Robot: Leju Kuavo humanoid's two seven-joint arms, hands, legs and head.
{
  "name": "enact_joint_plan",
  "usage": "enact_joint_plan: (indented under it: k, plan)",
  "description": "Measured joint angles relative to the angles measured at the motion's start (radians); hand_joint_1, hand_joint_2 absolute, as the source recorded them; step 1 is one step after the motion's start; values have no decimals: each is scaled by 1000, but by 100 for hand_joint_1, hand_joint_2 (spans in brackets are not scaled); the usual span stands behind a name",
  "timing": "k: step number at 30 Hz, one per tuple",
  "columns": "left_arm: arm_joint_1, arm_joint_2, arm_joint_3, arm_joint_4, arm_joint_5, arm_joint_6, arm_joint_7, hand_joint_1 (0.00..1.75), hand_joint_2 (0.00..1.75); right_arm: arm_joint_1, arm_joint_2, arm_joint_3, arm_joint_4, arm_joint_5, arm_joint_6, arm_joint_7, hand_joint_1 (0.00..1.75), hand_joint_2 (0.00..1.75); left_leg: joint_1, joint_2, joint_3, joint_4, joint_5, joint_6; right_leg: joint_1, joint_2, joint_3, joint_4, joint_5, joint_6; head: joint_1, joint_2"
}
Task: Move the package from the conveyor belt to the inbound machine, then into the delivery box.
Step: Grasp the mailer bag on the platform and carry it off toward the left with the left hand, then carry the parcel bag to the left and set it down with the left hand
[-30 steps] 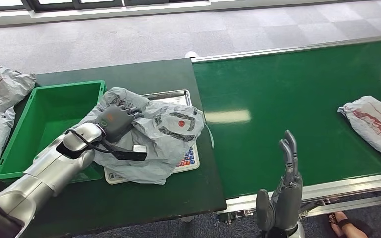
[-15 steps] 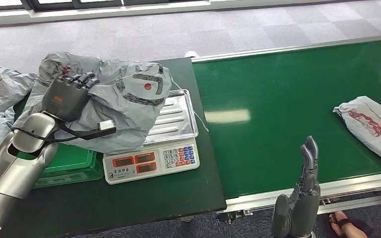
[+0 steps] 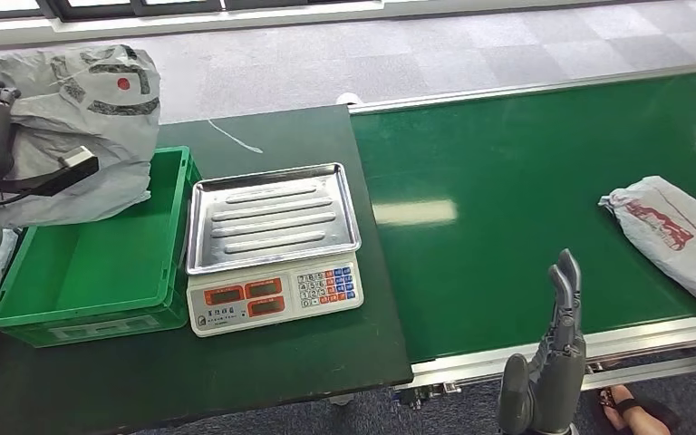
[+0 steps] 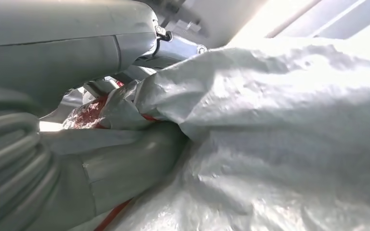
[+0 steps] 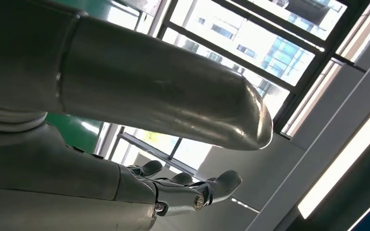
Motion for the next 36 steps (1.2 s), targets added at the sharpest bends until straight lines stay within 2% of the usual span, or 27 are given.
enact_joint_plan:
  k: [6,12,15,22,30,31,32,34,35,36]
  plan:
    - [-31,3,5,116,-7,10,35,175,175,-2,-3,1,0,3,0,3,0,0,0,0,-1,0,0,0,0,0,0,0,0,0,0,0]
    - [-27,5,44,225,17,7,73,175,175,-3,-27,8,1,-6,-19,4,0,0,0,0,-1,0,0,0,0,0,-1,0,0,0,0,0]
    - [6,6,78,263,40,16,58,175,175,-2,-39,16,4,-12,-23,4,0,0,0,0,-1,0,0,0,0,0,-1,0,0,0,0,0]
    - [153,-15,124,280,78,78,7,175,175,-14,-49,32,20,-19,-19,3,0,0,0,0,-3,0,0,0,0,0,-3,0,0,0,0,0]
    - [183,-20,143,280,83,76,5,175,175,-18,-53,32,25,-21,-18,4,0,0,0,0,-3,0,0,0,0,0,-3,0,0,0,0,0]
    - [184,-21,145,280,85,74,2,154,175,-18,-54,33,25,-21,-18,4,0,0,0,0,-3,0,0,0,0,0,-3,0,0,0,0,0]
    - [186,-22,147,279,89,71,-4,118,175,-19,-54,33,26,-21,-18,4,0,0,0,0,-3,0,0,0,0,0,-3,0,0,0,0,0]
    - [200,-26,153,267,103,63,-24,31,175,-21,-57,35,27,-25,-17,4,0,0,0,0,-3,0,0,0,0,0,-3,0,0,0,0,0]
    - [211,-31,157,257,111,58,-35,7,131,-22,-59,36,28,-28,-17,5,0,0,0,0,-3,0,0,0,0,0,-4,0,0,0,0,0]
    - [225,-36,162,243,122,54,-46,0,87,-23,-60,38,30,-31,-16,5,0,0,0,0,-3,0,0,0,0,0,-4,0,0,0,0,0]
